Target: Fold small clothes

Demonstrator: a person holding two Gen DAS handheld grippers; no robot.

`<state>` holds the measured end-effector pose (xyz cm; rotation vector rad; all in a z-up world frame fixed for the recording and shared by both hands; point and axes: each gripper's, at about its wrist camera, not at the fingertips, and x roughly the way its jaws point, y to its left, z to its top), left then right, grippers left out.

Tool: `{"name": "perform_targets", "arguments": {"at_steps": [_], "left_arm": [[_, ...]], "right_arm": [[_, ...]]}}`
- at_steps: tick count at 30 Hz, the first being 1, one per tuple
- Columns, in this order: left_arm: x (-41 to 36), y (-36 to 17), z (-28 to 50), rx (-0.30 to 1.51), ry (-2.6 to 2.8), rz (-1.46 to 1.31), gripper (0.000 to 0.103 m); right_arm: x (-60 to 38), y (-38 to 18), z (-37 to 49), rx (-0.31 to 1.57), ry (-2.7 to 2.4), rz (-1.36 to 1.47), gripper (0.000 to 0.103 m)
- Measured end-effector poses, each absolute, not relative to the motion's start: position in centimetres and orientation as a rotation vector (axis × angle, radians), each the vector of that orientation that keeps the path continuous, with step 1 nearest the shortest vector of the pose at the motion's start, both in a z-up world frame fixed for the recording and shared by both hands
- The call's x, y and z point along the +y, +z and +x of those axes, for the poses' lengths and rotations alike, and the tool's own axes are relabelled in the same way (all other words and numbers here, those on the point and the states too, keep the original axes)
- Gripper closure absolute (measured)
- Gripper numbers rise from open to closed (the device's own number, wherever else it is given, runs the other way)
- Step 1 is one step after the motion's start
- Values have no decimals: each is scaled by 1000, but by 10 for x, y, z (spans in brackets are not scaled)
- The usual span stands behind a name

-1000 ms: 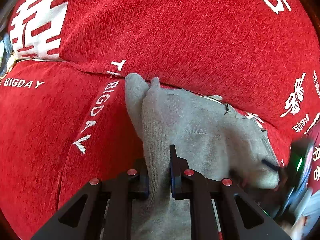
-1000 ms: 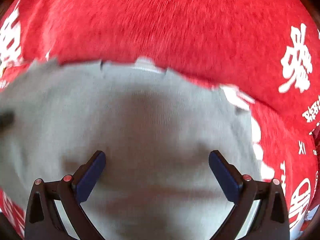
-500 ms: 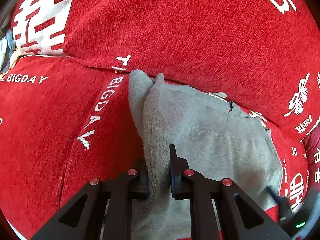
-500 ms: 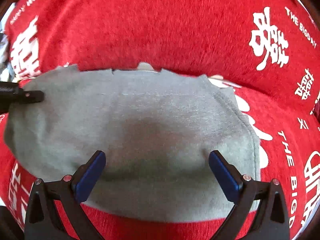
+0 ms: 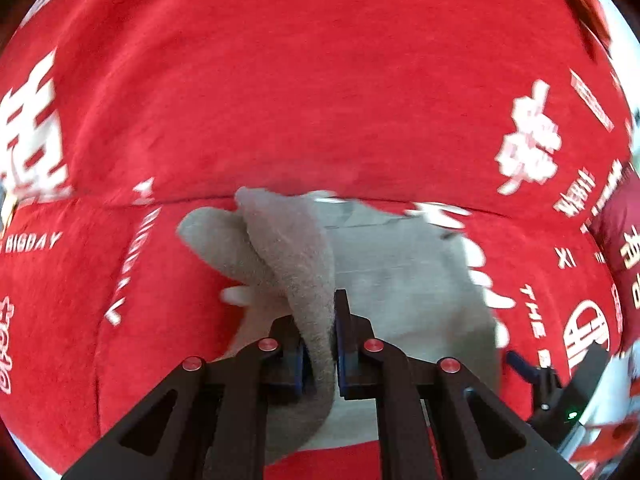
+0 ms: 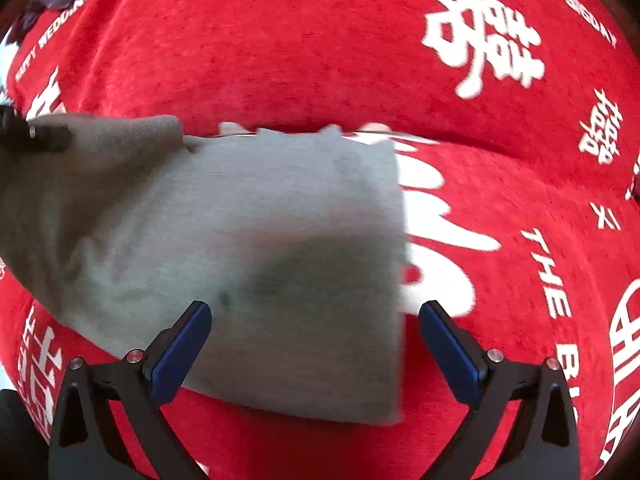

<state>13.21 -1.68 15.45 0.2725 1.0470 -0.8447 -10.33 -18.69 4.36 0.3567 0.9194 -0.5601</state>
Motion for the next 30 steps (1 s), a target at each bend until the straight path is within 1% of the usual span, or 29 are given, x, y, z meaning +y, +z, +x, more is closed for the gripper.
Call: {"name": "perform_targets", "arguments": {"at_steps": [4, 7, 12, 15, 17, 20, 22, 25, 26, 27, 28, 29, 30], "left_arm": [[-70, 154, 97, 1043, -899, 347, 94], [-117, 139, 72, 1096, -917, 393, 96], [-172, 98, 26, 1133, -943, 495, 97], [-183, 72, 15, 1221, -959, 544, 96], [-179, 79, 15, 1201, -982, 552, 96], [-165, 101, 28, 1277, -1067, 471, 96], [-146, 127, 43, 1307, -1105, 372, 96], [-115, 165, 63, 1267, -1151, 282, 96], [-102, 174, 70, 1235, -1145, 268, 83], [-96, 178, 76, 1208, -1133, 261, 31], [-80, 182, 84, 1142, -1068, 267, 0], [-67, 185, 91, 1061, -982, 260, 2], [-51, 182, 95, 972, -879, 274, 2]], "right_arm": [[-207, 44, -131, 906, -582, 384, 0], [-221, 44, -156, 894, -599, 412, 0], [-236, 43, -187, 878, -610, 453, 0], [-241, 40, -196, 886, -605, 462, 0], [-242, 41, -205, 876, -582, 464, 0], [-246, 46, -210, 846, -530, 496, 0], [-249, 50, -210, 818, -498, 529, 0], [-250, 60, -207, 764, -441, 591, 0], [-249, 63, -204, 745, -414, 620, 0], [-248, 67, -199, 728, -372, 653, 0], [-246, 68, -196, 717, -338, 678, 0], [-243, 70, -190, 700, -281, 722, 0], [-240, 71, -184, 683, -221, 769, 0]]}}
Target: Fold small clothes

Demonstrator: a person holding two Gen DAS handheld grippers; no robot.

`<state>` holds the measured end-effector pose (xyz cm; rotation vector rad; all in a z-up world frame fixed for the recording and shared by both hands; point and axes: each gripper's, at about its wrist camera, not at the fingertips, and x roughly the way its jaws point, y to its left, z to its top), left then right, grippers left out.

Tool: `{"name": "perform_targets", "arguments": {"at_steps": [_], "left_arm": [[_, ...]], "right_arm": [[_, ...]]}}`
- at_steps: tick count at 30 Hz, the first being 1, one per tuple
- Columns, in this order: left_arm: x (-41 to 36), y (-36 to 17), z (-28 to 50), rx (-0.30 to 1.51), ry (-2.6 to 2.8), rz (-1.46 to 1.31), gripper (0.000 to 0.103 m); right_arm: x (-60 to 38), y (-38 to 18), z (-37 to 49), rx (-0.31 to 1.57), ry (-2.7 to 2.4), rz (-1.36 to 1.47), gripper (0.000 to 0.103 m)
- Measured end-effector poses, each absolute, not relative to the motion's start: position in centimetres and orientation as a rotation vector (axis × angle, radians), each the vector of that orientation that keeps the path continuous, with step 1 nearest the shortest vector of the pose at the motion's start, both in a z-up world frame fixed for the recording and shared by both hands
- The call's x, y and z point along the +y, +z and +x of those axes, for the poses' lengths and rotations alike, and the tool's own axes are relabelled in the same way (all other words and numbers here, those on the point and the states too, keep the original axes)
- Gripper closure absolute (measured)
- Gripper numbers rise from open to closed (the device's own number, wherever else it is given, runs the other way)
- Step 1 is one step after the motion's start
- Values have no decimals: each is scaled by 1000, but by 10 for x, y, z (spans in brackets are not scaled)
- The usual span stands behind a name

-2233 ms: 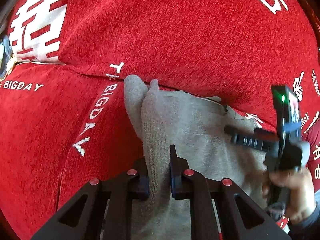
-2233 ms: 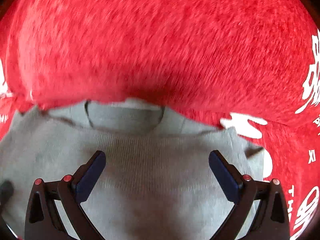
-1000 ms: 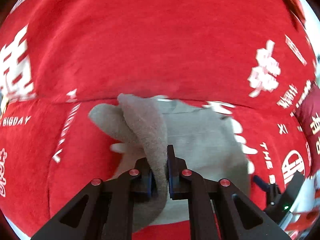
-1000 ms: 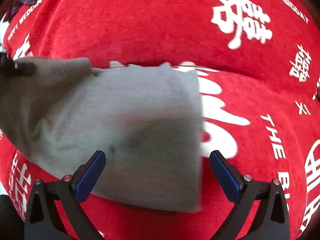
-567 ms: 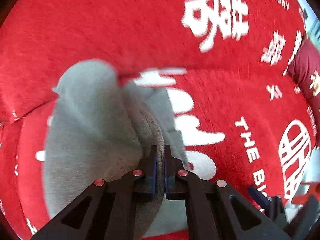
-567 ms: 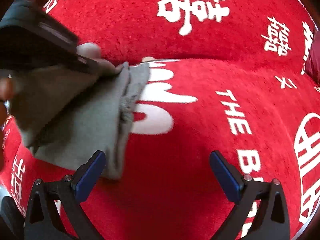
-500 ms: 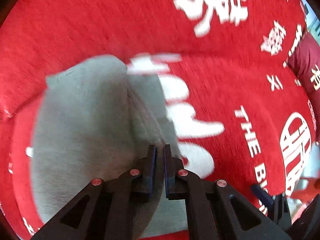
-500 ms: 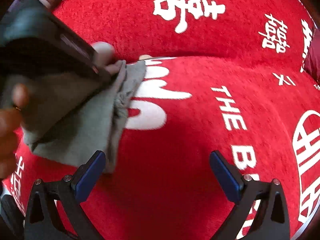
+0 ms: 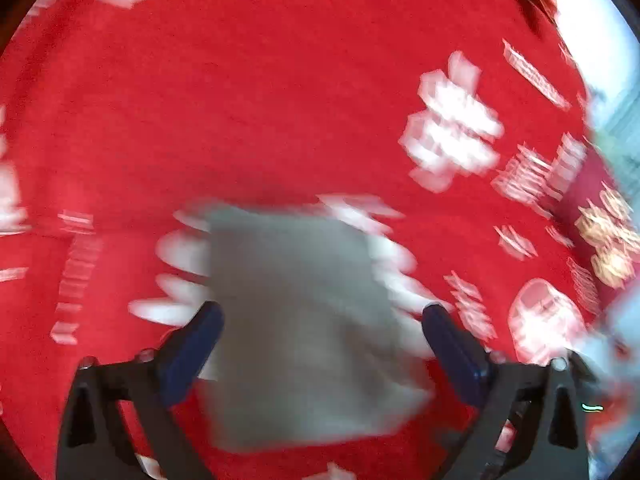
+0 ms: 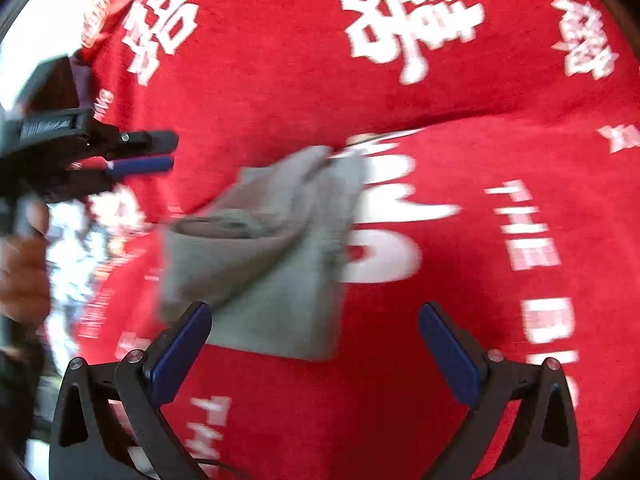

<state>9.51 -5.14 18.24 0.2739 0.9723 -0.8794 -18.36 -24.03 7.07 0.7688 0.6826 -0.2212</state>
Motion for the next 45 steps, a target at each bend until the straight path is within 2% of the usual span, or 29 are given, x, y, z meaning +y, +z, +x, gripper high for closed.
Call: {"name": "perform_targets", "arguments": {"at_steps": [1, 3, 7, 13, 14, 15, 16, 17, 19, 22, 25, 26, 27, 29, 31, 33, 37, 38, 39, 40, 45], "left_arm": [[-42, 175, 97, 928, -807, 328, 2], [-30, 153, 104, 960, -751, 419, 2], [-8, 114, 102, 990, -691, 503, 2], [15, 85, 114, 1050, -645, 415, 2], [21, 82, 119, 1080, -640, 369, 2], [27, 79, 121, 1106, -637, 326, 2], [33, 77, 123, 1124, -635, 301, 2], [38, 76, 123, 1136, -642, 289, 2], [45, 78, 116, 1129, -669, 288, 2], [46, 78, 106, 1112, -720, 293, 2], [36, 66, 103, 1113, -707, 342, 2], [37, 66, 104, 1118, -709, 333, 2], [38, 67, 105, 1126, -704, 307, 2], [43, 74, 106, 1101, -700, 268, 2], [47, 79, 106, 1061, -699, 243, 2], [45, 74, 108, 1097, -718, 250, 2], [48, 64, 111, 1143, -740, 204, 2], [49, 62, 111, 1152, -741, 196, 2], [50, 60, 112, 1167, -737, 188, 2], [51, 59, 113, 1184, -744, 177, 2], [49, 69, 106, 1157, -798, 143, 2]], "right_arm": [[-238, 71, -180, 674, -192, 795, 0], [-231, 73, -166, 677, -172, 818, 0], [-208, 99, -148, 638, -227, 656, 0], [-202, 117, -101, 660, -163, 569, 0], [-204, 109, -90, 696, -127, 596, 8], [-206, 97, -79, 760, -90, 604, 42], [-208, 88, -72, 820, -102, 605, 70], [-213, 71, -71, 890, -139, 644, 90], [-222, 55, -89, 884, -131, 744, 90], [-222, 61, -123, 790, -144, 760, 90], [-227, 61, -130, 745, -155, 816, 82], [-228, 61, -126, 756, -149, 827, 66], [-227, 65, -121, 762, -142, 821, 41], [-223, 79, -117, 730, -156, 756, 23], [-222, 88, -107, 730, -171, 707, 23], [-232, 80, -87, 810, -199, 754, 22], [-256, 42, -56, 866, -105, 989, 24], [-261, 34, -53, 857, -111, 1025, 43], [-266, 30, -53, 850, -129, 1029, 84], [-269, 28, -55, 837, -120, 1034, 89], [-259, 66, -87, 673, -95, 913, 89]]}}
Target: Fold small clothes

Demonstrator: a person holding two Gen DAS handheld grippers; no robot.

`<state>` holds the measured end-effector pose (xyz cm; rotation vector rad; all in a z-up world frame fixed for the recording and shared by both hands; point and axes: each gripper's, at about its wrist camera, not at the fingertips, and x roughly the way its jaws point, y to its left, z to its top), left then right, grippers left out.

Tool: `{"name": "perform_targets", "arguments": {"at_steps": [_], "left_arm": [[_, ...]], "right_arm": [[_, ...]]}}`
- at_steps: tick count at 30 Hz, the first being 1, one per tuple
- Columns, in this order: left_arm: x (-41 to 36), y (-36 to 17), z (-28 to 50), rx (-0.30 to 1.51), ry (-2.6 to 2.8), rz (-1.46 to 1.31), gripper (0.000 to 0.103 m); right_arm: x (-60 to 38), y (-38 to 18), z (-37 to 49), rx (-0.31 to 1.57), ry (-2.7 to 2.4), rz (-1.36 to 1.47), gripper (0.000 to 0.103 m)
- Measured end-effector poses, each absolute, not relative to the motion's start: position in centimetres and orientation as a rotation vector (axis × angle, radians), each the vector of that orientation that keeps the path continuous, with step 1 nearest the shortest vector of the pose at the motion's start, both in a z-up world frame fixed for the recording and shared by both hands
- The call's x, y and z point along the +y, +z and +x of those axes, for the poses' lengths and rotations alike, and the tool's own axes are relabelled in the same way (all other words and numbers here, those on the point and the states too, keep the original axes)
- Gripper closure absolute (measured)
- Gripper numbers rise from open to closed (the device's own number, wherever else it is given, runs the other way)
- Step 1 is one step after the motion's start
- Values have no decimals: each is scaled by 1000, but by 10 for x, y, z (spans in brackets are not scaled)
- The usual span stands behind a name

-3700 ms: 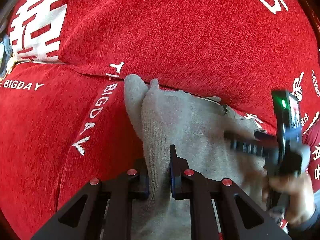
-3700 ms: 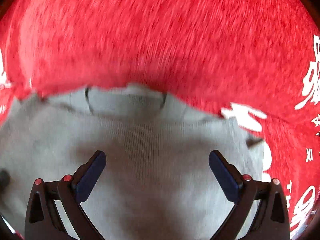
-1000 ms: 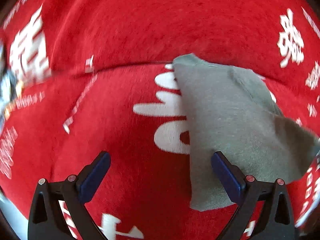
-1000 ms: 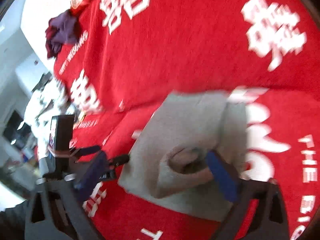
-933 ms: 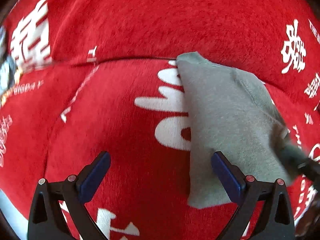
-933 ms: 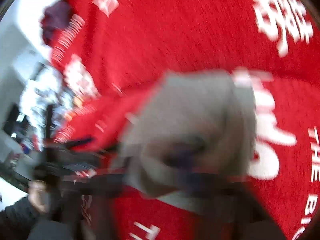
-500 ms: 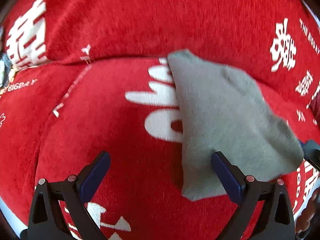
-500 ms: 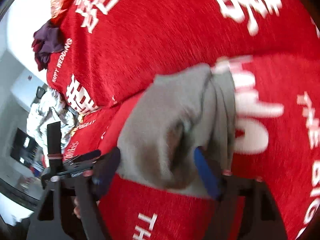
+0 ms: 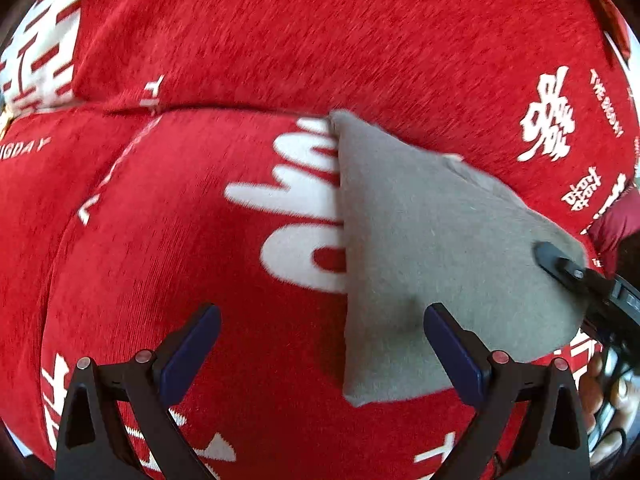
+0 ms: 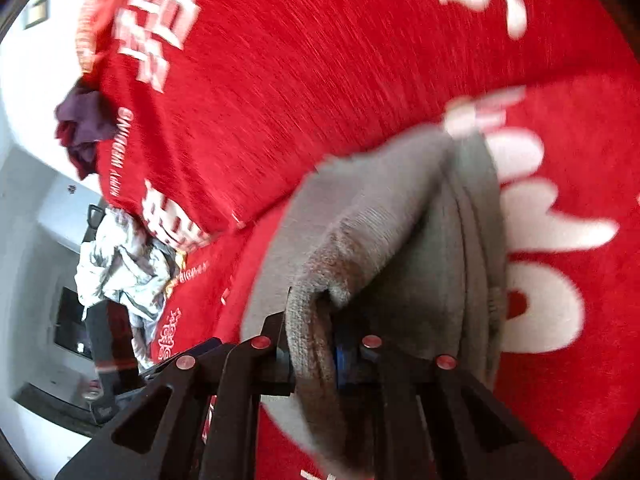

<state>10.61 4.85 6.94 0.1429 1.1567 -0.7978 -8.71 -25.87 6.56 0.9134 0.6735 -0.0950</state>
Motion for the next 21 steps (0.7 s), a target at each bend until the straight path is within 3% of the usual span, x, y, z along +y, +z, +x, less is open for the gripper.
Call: {"name": "perform_targets", "arguments": {"at_steps": [3, 7, 9, 15, 19, 21], "left_arm": [[40, 63, 92, 1158, -835, 160, 2], [21, 33, 75, 1215, -841, 274, 2], [18, 31, 69, 1220, -855, 296, 2], [6, 49, 68, 1140, -854, 332, 2], [-10, 26, 68, 1229, -875, 375, 1], [-13, 18, 63, 1234, -885, 397, 0]], "right_arm": [[-261, 72, -108, 603, -110, 898, 89], [-265, 30, -101, 766, -187, 841, 89], [-275, 17, -113, 714, -165, 935, 89], [-272, 21, -118, 724, -174, 869, 89], [-276, 25, -117, 709, -179, 895, 89], [-280, 26, -117, 700, -155, 955, 81]]}}
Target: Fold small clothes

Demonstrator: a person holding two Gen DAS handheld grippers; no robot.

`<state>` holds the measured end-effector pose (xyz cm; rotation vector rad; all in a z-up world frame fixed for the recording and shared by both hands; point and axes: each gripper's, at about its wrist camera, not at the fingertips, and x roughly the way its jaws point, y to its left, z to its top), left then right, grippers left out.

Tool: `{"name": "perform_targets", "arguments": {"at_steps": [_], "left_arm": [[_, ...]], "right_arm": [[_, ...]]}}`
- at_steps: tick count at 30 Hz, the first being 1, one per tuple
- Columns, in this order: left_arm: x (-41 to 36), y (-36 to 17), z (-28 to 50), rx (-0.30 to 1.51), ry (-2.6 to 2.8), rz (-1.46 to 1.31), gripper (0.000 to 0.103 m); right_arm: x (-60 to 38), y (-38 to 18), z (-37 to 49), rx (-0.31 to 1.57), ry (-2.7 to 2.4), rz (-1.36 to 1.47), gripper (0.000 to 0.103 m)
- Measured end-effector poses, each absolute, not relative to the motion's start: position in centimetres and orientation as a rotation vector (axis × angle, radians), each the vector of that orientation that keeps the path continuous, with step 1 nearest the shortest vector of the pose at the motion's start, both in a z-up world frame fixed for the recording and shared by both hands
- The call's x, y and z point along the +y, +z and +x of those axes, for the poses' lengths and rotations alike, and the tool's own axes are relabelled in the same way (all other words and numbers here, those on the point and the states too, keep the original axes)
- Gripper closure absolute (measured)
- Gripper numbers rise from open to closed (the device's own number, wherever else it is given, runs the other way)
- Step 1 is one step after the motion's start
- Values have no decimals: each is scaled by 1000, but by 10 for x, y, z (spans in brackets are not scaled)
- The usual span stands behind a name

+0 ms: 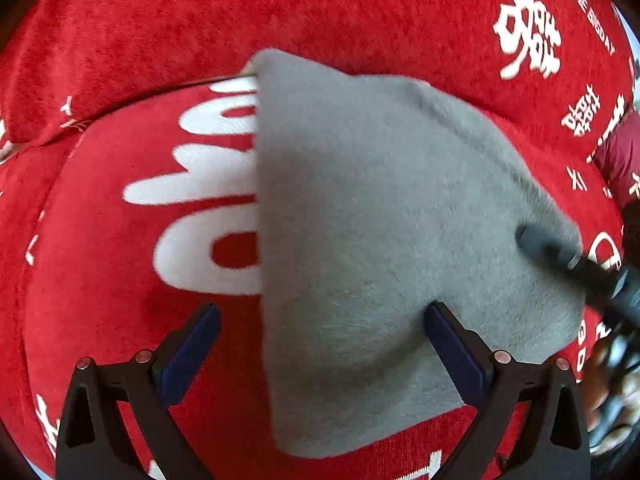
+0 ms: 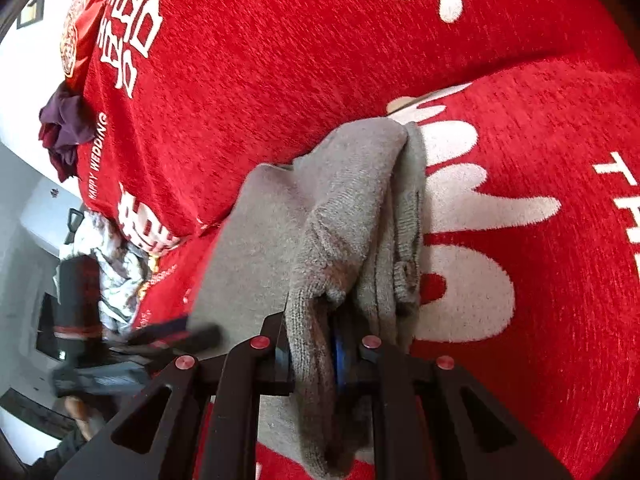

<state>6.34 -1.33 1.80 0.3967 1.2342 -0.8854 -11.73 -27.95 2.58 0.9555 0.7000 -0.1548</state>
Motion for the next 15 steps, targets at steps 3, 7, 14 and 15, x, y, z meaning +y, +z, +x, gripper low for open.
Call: {"name": "perform_targets", "arguments": {"at_steps": [3, 7, 14, 15], "left_arm": [[-14, 13, 59, 1243, -894, 398, 0], [-14, 18, 59, 1239, -894, 395, 0], [-17, 32, 89, 1247, -900, 304, 0], [-17, 26, 94, 1281, -902, 282, 0]], "right_arm": [[-299, 34, -124, 619, -169, 1017, 64], [-327, 47, -109, 610, -253, 956, 58], [-356, 21, -31, 820, -245, 930, 55], [-355, 21, -24, 823, -244, 894, 72]]}}
